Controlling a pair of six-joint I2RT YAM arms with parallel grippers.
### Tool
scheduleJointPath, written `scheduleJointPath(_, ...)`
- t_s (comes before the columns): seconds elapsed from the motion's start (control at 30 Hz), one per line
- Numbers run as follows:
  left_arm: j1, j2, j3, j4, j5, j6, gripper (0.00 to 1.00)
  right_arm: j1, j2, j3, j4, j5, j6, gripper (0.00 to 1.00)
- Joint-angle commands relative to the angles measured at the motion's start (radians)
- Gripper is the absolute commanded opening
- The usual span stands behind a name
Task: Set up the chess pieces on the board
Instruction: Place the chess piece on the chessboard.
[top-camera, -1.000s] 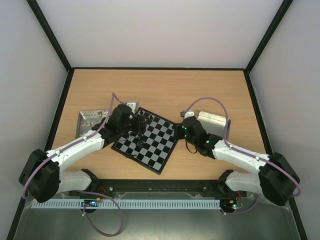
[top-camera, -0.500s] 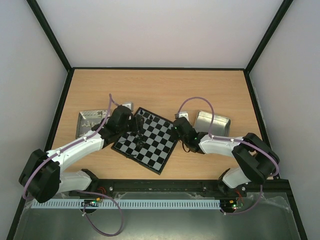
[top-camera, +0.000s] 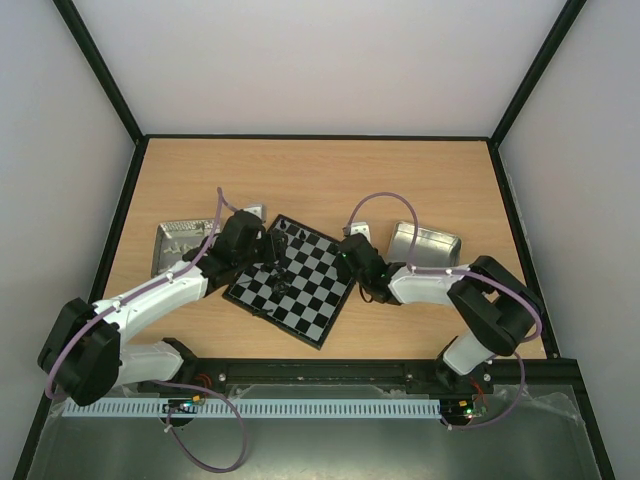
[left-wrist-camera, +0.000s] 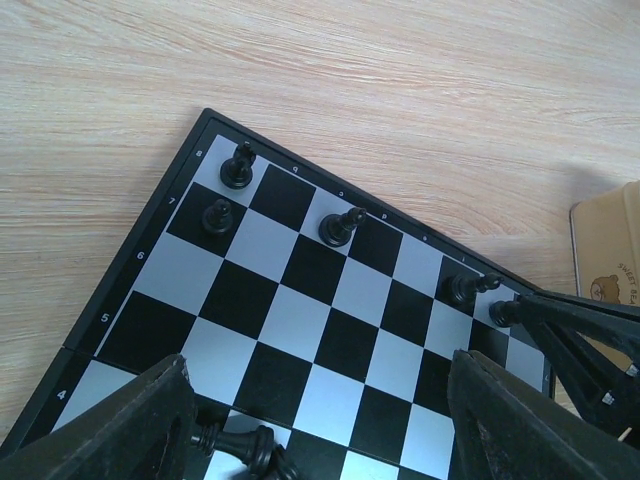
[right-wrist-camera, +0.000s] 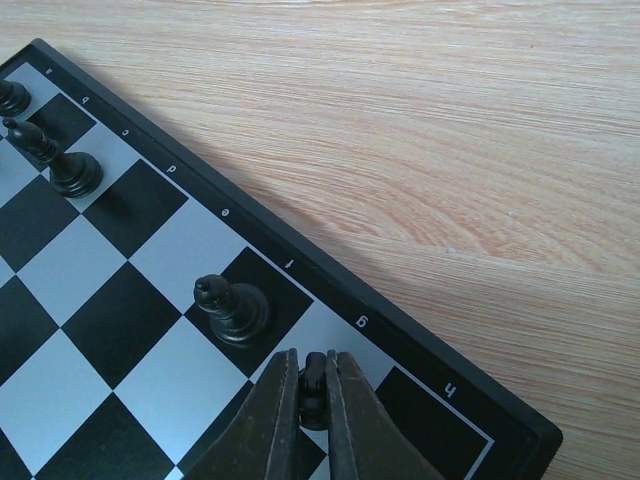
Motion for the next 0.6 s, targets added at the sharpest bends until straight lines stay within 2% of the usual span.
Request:
scheduleJointPath(0.0, 0.006, 0.005, -0.012, 0.005, 0.004, 0.006, 0.71, 0.008, 0.015, 0.016, 0.025, 0.044, -0.012, 0.08)
scheduleJointPath(0.23, 0.007, 0.004, -0.007, -0.004, 0.018, 0.009, 0.71, 0.009, -0.006, 0.022, 0.010, 0.009, 0.007, 0.20)
scheduleJointPath(0.4, 0.008, -0.010, -0.006, -0.025, 0.022, 0.000, 0.72, 0.008, -0.120, 0.031, -0.038, 0.048, 0.050, 0.27)
scheduleJointPath(0.57, 0.014, -0.041, -0.006, -0.092, 0.019, -0.038, 0.72, 0.008, -0.234, 0.048, -0.156, 0.037, 0.090, 0.33)
